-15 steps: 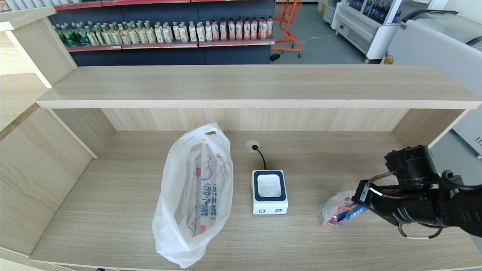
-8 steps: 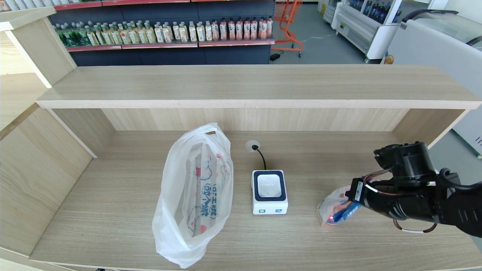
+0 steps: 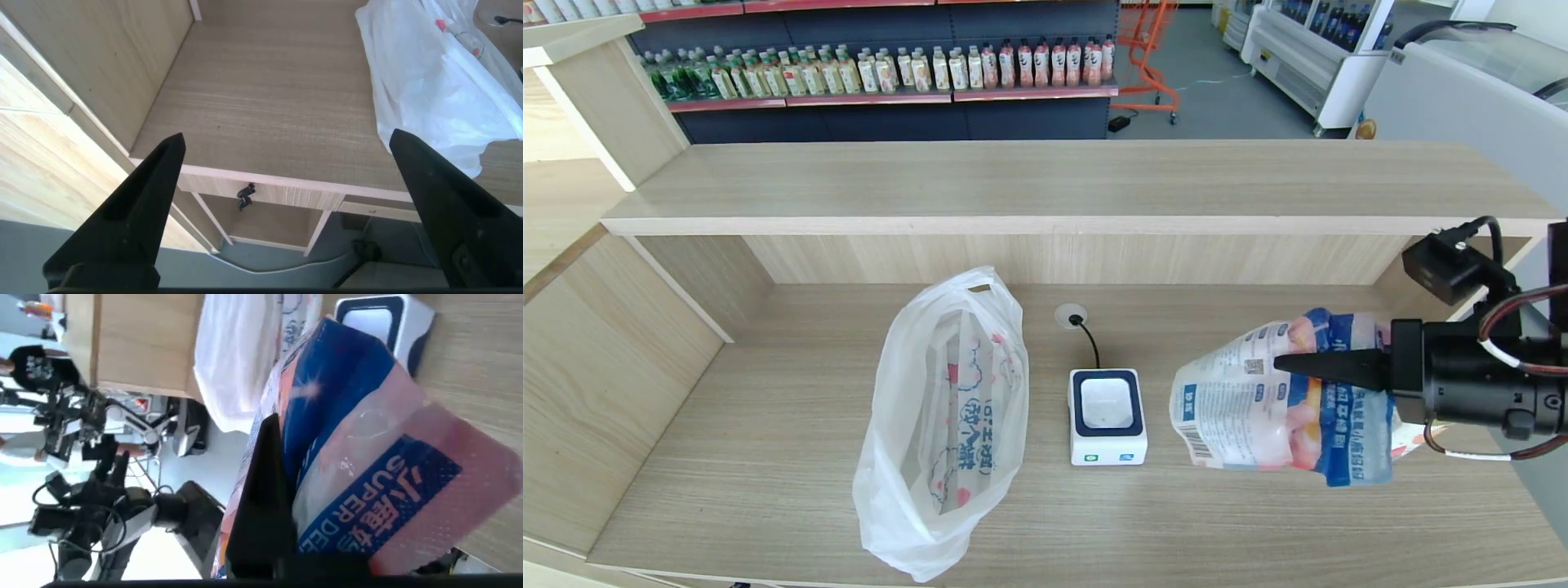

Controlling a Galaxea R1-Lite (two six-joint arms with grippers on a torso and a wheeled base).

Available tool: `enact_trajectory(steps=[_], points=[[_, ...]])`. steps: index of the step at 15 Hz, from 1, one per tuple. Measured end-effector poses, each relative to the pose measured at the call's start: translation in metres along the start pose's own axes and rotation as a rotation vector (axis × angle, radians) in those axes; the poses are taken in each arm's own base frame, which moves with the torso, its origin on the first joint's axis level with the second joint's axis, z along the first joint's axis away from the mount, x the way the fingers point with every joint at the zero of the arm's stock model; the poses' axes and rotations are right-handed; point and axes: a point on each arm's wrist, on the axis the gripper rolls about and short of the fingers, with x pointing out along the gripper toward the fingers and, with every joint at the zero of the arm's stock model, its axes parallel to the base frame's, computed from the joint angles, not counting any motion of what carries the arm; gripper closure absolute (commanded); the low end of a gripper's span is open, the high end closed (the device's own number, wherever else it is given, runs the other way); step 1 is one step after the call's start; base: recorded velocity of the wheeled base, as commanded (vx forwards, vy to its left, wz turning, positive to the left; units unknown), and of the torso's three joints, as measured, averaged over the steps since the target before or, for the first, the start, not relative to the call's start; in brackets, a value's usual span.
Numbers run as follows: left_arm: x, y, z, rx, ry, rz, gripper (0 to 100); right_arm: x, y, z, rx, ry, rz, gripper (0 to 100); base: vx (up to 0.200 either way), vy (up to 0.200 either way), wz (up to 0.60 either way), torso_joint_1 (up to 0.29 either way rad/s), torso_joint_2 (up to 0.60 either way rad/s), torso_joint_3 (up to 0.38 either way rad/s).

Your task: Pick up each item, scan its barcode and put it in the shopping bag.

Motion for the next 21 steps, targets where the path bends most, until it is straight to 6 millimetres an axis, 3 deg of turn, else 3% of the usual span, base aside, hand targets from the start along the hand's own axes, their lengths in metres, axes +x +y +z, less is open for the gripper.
enact_trajectory(steps=[4, 6, 11, 16, 21], points=[[0.000, 0.000, 0.000, 0.000, 0.000, 0.000, 0, -0.023, 0.014, 0.012, -0.118, 0.051, 0.398, 100, 0.000, 0.000, 0.00, 0.000, 0.00, 0.000], [0.000, 0.000, 0.000, 0.000, 0.000, 0.000, 0, -0.028, 0.017, 0.015, -0.169, 0.071, 0.507, 100, 0.000, 0.000, 0.00, 0.000, 0.00, 0.000], [0.000, 0.000, 0.000, 0.000, 0.000, 0.000, 0, -0.027, 0.030, 0.007, -0.175, 0.116, 0.566, 100, 0.000, 0.000, 0.00, 0.000, 0.00, 0.000], [0.000, 0.000, 0.000, 0.000, 0.000, 0.000, 0, -0.031, 0.046, 0.002, -0.068, 0.178, 0.610, 100, 0.000, 0.000, 0.00, 0.000, 0.00, 0.000], [0.000, 0.000, 0.000, 0.000, 0.000, 0.000, 0, -0.034, 0.050, 0.002, -0.084, 0.192, 0.641, 100, 0.000, 0.000, 0.00, 0.000, 0.00, 0.000]])
